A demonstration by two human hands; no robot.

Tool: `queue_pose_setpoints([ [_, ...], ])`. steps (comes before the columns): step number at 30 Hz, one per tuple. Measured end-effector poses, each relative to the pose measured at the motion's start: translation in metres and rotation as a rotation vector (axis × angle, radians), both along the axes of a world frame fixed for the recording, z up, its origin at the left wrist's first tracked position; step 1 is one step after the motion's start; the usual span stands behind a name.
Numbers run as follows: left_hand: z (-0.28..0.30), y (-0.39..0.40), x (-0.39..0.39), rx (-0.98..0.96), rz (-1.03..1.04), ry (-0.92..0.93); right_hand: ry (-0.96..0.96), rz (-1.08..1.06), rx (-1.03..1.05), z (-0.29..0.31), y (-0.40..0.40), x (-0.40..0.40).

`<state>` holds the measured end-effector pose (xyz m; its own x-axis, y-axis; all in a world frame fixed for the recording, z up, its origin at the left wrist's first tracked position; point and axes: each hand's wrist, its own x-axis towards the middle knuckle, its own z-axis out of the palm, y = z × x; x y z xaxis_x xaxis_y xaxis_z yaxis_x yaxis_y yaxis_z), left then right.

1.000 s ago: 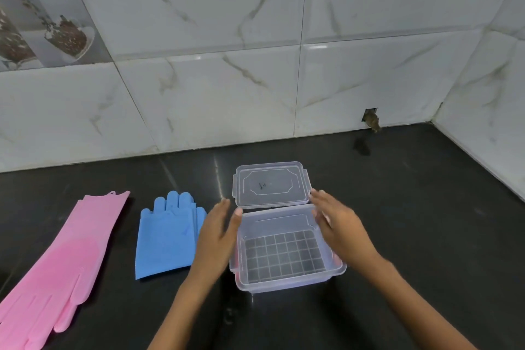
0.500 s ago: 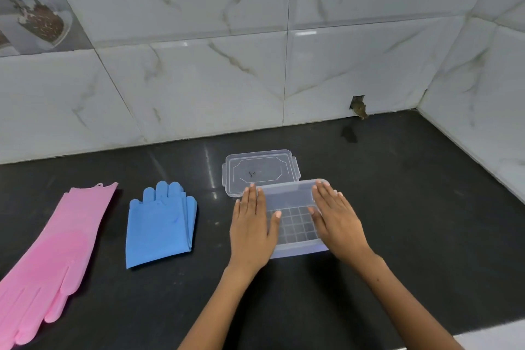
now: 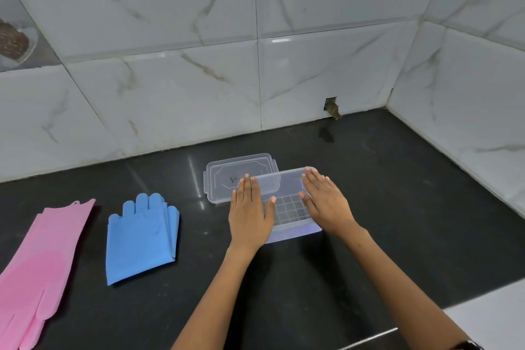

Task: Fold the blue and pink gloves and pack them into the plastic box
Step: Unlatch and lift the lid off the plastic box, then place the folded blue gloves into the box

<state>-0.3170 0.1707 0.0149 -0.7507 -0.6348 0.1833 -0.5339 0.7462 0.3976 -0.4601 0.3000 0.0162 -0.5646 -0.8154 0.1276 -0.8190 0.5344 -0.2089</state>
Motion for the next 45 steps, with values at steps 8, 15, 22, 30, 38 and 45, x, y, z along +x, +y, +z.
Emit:
queue_pose_setpoints([
  [8, 0.005, -0.011, 0.058, 0.149, -0.145, 0.259, 0.001, 0.044, -0.13, 0.032, 0.001, 0.024],
  [15, -0.021, -0.055, 0.191, 0.026, 0.206, 0.129, -0.009, 0.418, -0.456, 0.041, -0.042, 0.127],
  [22, -0.023, -0.094, 0.265, -0.149, 0.211, -0.05, -0.057, 0.673, -0.191, -0.009, -0.116, 0.211],
  [30, -0.03, -0.135, 0.277, -0.267, -0.057, -0.045, 0.017, 0.619, -0.142, -0.031, -0.168, 0.263],
  [38, -0.003, -0.114, 0.251, -0.405, -0.264, -0.175, 0.055, 0.591, -0.274, -0.027, -0.15, 0.226],
  [45, 0.008, -0.033, 0.17, -0.152, -0.095, -0.133, -0.094, 0.358, -0.173, -0.012, -0.096, 0.178],
])
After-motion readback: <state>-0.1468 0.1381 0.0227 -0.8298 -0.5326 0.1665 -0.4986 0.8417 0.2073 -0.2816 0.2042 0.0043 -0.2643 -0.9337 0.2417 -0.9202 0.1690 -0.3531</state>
